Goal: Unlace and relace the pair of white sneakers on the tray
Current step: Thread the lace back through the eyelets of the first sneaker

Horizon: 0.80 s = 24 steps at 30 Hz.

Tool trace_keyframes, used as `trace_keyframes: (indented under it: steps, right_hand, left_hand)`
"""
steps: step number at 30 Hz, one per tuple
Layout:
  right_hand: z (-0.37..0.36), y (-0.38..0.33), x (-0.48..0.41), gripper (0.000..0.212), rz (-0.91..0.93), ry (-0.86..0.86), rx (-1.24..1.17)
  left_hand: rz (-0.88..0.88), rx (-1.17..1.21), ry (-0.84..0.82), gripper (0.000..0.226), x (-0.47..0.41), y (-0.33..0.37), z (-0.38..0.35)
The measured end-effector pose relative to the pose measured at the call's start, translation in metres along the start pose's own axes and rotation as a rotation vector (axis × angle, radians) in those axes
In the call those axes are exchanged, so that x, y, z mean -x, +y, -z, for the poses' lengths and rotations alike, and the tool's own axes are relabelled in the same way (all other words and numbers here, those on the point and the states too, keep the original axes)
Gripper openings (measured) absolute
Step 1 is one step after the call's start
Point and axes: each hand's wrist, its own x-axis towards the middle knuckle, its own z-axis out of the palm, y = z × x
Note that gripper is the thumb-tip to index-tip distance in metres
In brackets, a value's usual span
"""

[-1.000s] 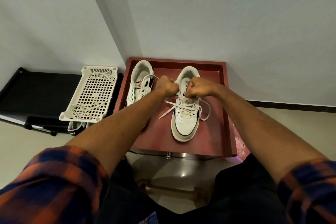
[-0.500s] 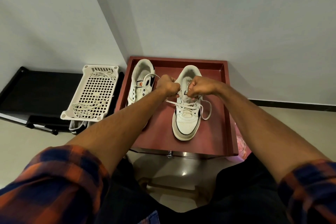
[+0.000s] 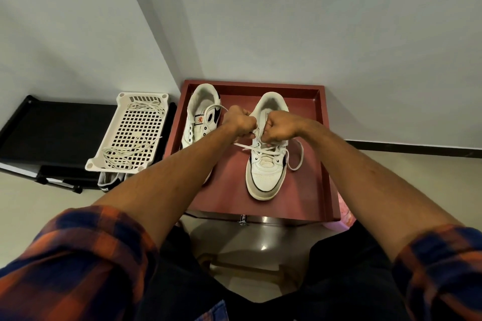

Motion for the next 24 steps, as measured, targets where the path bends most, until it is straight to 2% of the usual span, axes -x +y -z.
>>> trace_keyframes:
  steps: [3, 7, 11, 16, 18, 21, 24]
  right_hand:
    - [0.005, 0.002, 0.002, 0.015, -0.020, -0.025, -0.067]
    - [0.003, -0.006, -0.004, 0.026, -0.030, -0.034, 0.010]
    - [-0.004, -0.009, -0.007, 0.019, 0.002, -0.080, 0.108]
    - [0.007, 0.003, 0.004, 0.016, 0.014, 0.011, -0.100]
    - [0.011, 0.009, 0.006, 0.023, 0.013, 0.025, -0.150]
    - [0.004, -0.001, 0.002, 0.036, -0.018, -0.039, -0.025]
    - [0.006, -0.010, -0.001, 0.019, -0.044, -0.157, 0.012]
  left_hand:
    - [0.002, 0.001, -0.002, 0.011, 0.002, -0.001, 0.001]
    - [0.000, -0.004, 0.001, 0.013, 0.002, 0.000, 0.001]
    - [0.002, 0.007, 0.007, 0.014, 0.003, 0.000, 0.001]
    - [0.002, 0.015, -0.012, 0.014, 0.004, -0.001, 0.002]
    - [0.003, 0.017, -0.015, 0.014, 0.005, 0.000, 0.001]
    - [0.004, 0.012, -0.016, 0.014, 0.007, 0.001, 0.002]
    - [-0.005, 0.003, -0.015, 0.016, 0.008, 0.001, 0.003]
